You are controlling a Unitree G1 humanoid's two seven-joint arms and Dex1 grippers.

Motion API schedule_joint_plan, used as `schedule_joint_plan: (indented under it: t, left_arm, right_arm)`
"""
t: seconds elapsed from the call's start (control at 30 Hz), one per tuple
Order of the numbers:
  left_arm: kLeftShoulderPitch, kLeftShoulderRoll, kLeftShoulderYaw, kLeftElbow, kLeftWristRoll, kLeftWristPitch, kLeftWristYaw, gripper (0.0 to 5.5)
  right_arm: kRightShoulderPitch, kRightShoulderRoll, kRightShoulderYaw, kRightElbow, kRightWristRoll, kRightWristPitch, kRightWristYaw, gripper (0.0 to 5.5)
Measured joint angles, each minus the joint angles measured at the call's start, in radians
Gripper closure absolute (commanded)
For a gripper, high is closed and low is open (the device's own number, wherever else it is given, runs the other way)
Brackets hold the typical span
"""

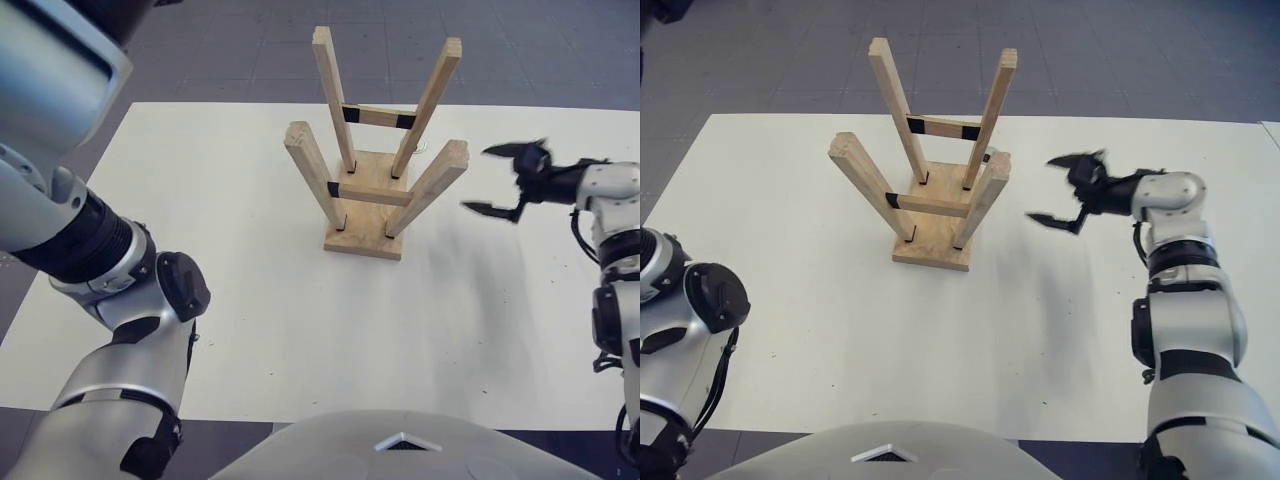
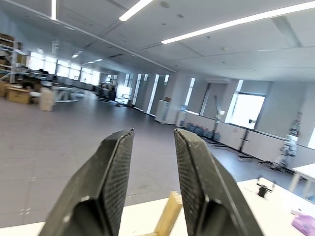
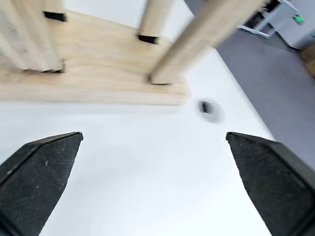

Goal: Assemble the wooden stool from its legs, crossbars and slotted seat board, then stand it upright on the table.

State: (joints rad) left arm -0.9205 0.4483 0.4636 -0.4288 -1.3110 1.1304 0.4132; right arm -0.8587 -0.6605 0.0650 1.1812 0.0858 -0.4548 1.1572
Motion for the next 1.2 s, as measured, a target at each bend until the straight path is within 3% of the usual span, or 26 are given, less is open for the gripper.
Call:
schedule_joint_plan:
  t: [0.1, 0.37, 0.6, 0.77, 1.03, 1.13, 1.2]
  left_arm:
    - [0.026, 0.016, 0.003, -0.011, 0.003, -0.001, 0.061, 3.98]
    - [0.117, 0.016, -0.002, -0.032, 0.095, -0.002, 0.081, 3.98]
    - [0.287, 0.015, -0.021, -0.066, 0.224, -0.006, 0.083, 3.98]
    - [0.303, 0.011, -0.033, -0.079, 0.261, -0.033, 0.076, 3.98]
    - [0.302, -0.001, -0.065, -0.058, 0.285, -0.038, 0.055, 3.98]
    - [0.296, -0.002, -0.07, -0.058, 0.288, -0.039, 0.051, 3.98]
    - [0.292, -0.006, -0.07, -0.058, 0.29, -0.039, 0.05, 3.98]
  right_arm:
    - [-0.011, 0.006, -0.127, -0.288, 0.161, 0.268, -0.113, 0.14]
    - [0.151, 0.133, -0.201, -1.035, 0.471, 0.858, -0.551, 0.14]
    - [0.265, 0.189, -0.262, -1.656, 1.073, 1.315, -1.042, 0.14]
    - [0.203, 0.187, -0.281, -1.728, 1.241, 1.342, -1.211, 0.14]
    - [0.001, 0.296, -0.269, -1.66, 1.131, 1.147, -1.263, 0.14]
    - [0.011, 0.295, -0.277, -1.654, 1.115, 1.14, -1.276, 0.14]
    - [0.134, 0.245, -0.22, -1.67, 1.114, 1.226, -1.251, 0.14]
